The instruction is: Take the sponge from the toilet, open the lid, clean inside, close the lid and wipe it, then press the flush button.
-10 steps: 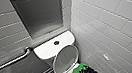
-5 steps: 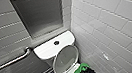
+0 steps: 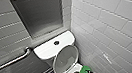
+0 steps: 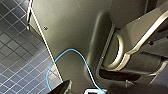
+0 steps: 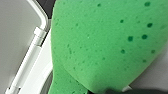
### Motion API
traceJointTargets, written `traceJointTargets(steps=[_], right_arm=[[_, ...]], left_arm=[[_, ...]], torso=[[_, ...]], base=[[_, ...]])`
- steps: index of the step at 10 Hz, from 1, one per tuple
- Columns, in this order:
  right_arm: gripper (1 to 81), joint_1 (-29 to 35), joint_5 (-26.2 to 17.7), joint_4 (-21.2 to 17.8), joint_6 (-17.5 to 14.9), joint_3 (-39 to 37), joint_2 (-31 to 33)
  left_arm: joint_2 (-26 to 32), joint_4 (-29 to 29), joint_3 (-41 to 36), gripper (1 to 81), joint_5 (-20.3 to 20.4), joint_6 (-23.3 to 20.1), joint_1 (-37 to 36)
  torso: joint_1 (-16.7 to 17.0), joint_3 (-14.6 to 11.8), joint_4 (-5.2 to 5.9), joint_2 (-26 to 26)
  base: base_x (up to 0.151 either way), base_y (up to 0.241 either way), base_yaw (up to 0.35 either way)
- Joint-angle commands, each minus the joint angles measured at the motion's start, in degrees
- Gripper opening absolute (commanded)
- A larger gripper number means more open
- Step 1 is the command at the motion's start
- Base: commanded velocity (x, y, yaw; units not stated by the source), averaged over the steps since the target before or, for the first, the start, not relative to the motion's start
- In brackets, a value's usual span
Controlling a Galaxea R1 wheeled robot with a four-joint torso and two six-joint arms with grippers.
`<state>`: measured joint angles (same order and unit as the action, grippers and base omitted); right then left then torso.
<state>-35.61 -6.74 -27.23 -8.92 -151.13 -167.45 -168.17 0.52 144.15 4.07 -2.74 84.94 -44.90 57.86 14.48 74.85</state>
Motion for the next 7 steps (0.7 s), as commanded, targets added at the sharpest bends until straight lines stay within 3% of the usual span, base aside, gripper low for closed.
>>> traceJointTargets(steps=[1, 7], right_arm=[[1.0, 1.1, 3.1, -3.3, 0.6, 19.2, 13.0], [1.0, -8.4, 14.2, -7.7, 0.7, 32.8, 25.7]], left_arm=[[0.6, 0.3, 0.0, 81.1, -4.9, 0.1, 1.1], [0.3, -0.3, 0.0, 81.1, -4.8, 0.0, 1.1]], torso=[[0.0, 0.0, 0.0, 0.0], [0.0, 0.0, 0.0, 0.0]], base=[[0.0, 0.0, 0.0], [0.0, 0.0, 0.0]])
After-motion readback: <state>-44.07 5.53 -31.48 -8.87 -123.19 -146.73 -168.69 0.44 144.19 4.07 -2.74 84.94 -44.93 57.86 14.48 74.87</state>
